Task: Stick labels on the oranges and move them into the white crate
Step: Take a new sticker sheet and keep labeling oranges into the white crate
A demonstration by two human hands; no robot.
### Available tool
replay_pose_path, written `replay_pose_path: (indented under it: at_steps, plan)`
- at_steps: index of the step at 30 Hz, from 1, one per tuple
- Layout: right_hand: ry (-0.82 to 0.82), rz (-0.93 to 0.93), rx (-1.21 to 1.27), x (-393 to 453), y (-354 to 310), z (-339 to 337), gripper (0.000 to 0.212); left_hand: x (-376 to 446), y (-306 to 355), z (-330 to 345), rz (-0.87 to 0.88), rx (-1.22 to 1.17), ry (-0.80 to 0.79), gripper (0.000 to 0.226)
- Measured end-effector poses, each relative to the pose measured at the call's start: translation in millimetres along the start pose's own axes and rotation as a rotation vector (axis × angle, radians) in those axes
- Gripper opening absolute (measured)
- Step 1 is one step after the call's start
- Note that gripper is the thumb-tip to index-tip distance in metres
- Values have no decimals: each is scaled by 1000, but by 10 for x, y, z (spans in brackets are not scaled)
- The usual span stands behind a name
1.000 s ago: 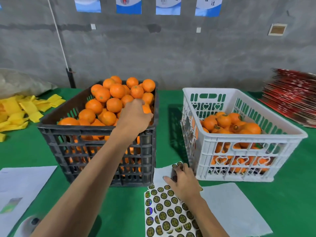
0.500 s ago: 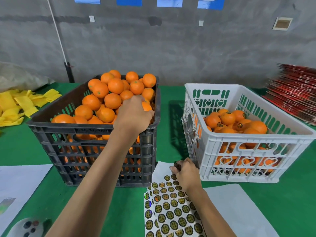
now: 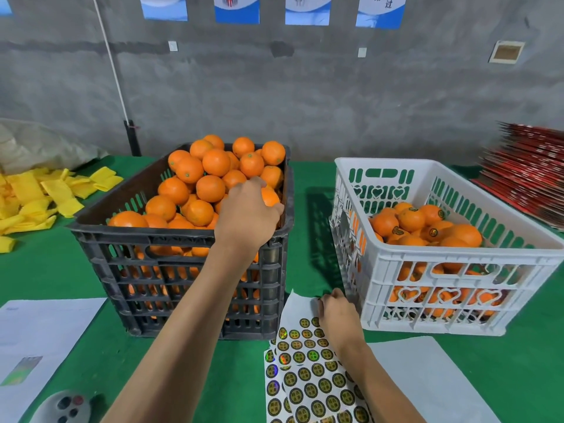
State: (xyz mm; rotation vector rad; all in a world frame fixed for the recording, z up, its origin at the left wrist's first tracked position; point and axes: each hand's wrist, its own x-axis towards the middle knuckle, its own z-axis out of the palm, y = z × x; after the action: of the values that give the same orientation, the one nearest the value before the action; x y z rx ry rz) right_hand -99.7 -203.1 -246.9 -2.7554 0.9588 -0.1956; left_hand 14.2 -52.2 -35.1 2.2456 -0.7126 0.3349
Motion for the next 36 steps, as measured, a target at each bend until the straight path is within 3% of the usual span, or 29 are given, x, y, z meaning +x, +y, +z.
replay_pose_path:
  at_steps: [9,13,16,18,20,22,25,28,30,33,36]
  plan:
    - [40,120,186,-8,-167,-332,19,-22,27,-37,-29,-41,-16,61]
    - [334,-39,361,26,-452,-975,4,-34,37,-46,-32,-128,49,60]
    - [667,-162,434,38,-745,-1590,21,-17,77,-71,-5,-243,106,60]
    - [774,-245,342,43,-960,-1905,28,34,117,-101,-52,-460,81,61]
    - [773,-294,213,58,-1128,-2088,30,80,173,-135,-171,-789,1,63]
    - [722,-335,174,88,-1195,-2170,31,123,216,-165,-221,-930,-26,63]
    - [729,-412,225,94,-1151,-2167,34,153,248,-182,-198,-997,-19,54]
    - [799,-448,229,46,-1086,-2093,41,157,340,-132,-152,-939,-32,16]
    - [772,-421,263,13,-1023,-2020,40,155,423,-59,-89,-807,-22,27]
    - [674,-228,494,28,-832,-2000,57,150,557,91,68,-776,-50,40]
    - [547,15,1023,76,-580,-2028,57,110,730,206,180,-756,-218,28]
